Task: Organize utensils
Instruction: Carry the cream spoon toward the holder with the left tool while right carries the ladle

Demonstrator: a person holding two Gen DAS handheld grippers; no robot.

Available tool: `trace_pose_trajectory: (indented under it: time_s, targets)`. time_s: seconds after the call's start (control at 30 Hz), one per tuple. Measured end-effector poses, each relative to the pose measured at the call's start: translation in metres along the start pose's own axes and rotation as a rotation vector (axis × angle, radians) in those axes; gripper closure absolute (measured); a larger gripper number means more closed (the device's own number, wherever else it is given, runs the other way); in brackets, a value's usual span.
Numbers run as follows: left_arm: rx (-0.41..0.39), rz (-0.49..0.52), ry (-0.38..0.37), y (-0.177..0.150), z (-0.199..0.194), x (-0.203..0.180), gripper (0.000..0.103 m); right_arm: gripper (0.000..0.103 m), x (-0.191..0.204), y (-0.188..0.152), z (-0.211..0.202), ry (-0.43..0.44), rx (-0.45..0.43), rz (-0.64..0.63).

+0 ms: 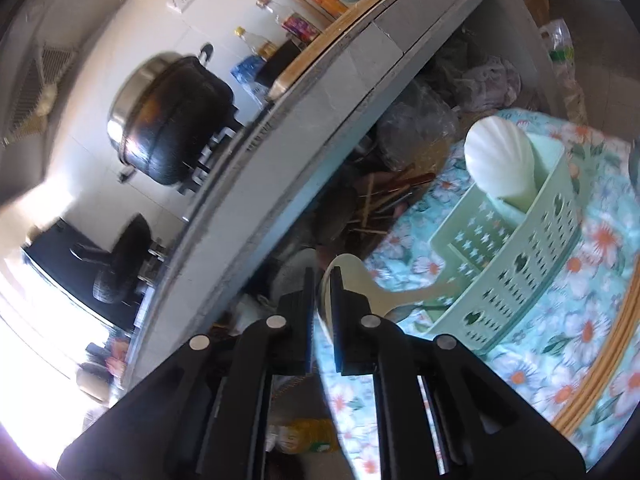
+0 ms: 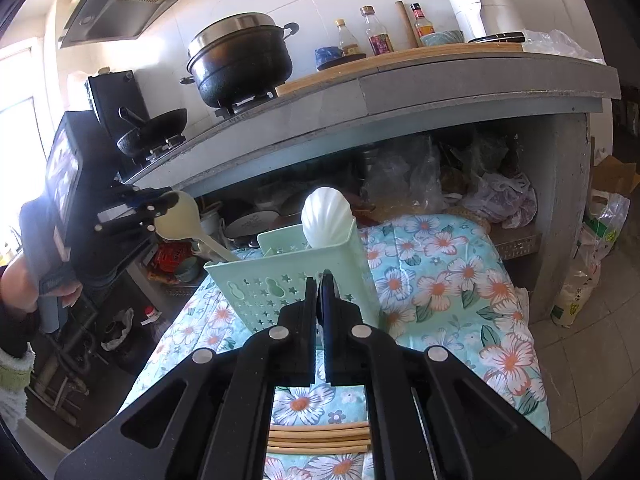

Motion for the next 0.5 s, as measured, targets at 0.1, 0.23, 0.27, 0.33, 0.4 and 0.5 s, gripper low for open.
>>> trace_pose_trajectory:
  time_s: [0.1,0.23,0.27,0.33,0.4,0.5]
  targets:
    - [0.018,-0.039,-0.047,0.0,0.006,0.001,0.089,0.1,-0.003,0.0,0.0,0.0,0.003,0.008]
    - [0.038,-0.126,-0.131,-0.002,0.015,0.008,0.078,0.1,-0.005,0.0,0.001,0.003,0.006,0.014]
    - [0.043,-0.154,-0.155,-0.003,0.017,0.011,0.077,0.1,-0.005,0.0,0.001,0.002,0.006,0.015]
    - [0.046,-0.195,-0.188,-0.005,0.019,0.015,0.077,0.1,-0.006,0.0,0.001,0.002,0.003,0.017]
    - [0.049,-0.242,-0.224,-0.008,0.021,0.02,0.077,0.1,-0.005,0.001,0.0,-0.001,0.0,0.017]
    - [0.031,-0.315,-0.278,-0.014,0.02,0.027,0.077,0.1,-0.006,0.002,-0.004,-0.01,-0.013,0.016]
Point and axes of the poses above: each gripper's, at about its wrist camera, not at the fingertips, and z roughly the way its jaws point, x to its left, y to its top, the point moved 3 cm from there along z, roughly the way its jaws point, and after that the axes turned 5 degrees about x, right-handed, at the moved point
